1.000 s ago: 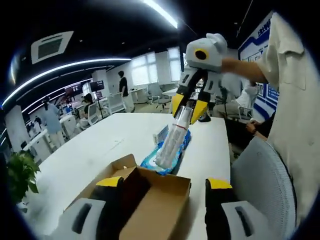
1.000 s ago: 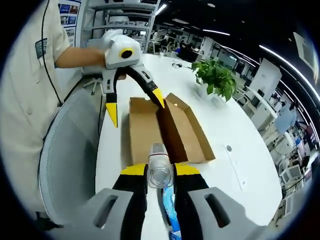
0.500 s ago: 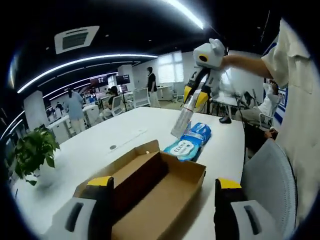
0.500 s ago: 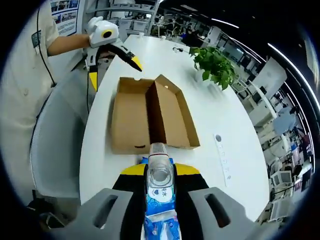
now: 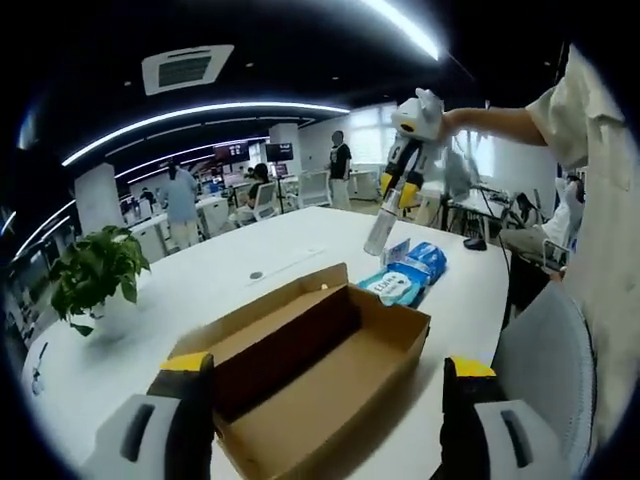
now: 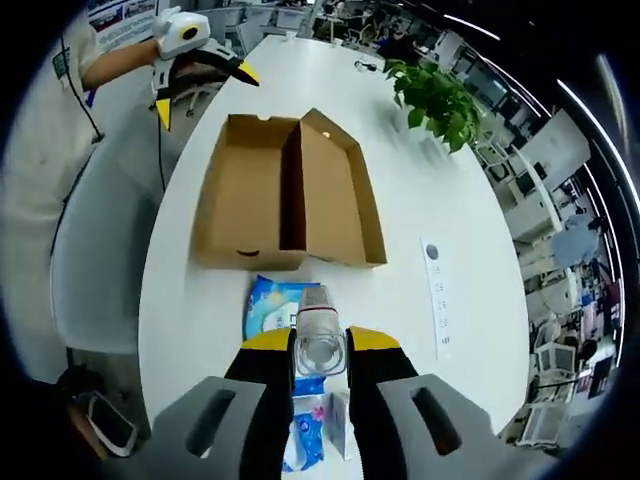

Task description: Operate the shoe box by opening the lid, removing the specified soft item, and placing it in the target area until the item is outside and the box remains undamaged.

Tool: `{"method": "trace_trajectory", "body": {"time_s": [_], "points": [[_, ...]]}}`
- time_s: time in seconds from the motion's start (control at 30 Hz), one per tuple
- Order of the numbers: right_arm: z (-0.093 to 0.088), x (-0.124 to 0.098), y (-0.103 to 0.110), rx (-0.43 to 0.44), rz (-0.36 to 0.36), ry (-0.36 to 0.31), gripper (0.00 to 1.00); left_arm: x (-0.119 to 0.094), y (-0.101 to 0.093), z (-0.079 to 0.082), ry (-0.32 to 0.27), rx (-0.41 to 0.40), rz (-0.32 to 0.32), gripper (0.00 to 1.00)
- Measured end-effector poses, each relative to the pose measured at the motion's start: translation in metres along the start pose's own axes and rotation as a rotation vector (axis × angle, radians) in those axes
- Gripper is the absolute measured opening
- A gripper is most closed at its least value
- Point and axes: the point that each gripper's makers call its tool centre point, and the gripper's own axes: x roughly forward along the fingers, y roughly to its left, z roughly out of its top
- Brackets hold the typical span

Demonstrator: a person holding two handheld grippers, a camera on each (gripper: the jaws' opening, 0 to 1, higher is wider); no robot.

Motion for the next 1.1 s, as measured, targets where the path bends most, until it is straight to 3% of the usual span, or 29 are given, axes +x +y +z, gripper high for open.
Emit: {"method": "trace_trajectory", "body": {"time_s": [0.53, 1.1], "points": [[-0.024, 0.032, -0.028, -0.03, 0.072, 0.145, 0.17, -0.022, 0.016, -0.013, -0.002, -0.058, 0.086, 1.0], [-0.057, 0.081, -0.042, -0.017, 0.131, 0.295, 0.17, -0.032, 0.019, -0.021, 0.0, -0.101, 0.123, 1.0]]}}
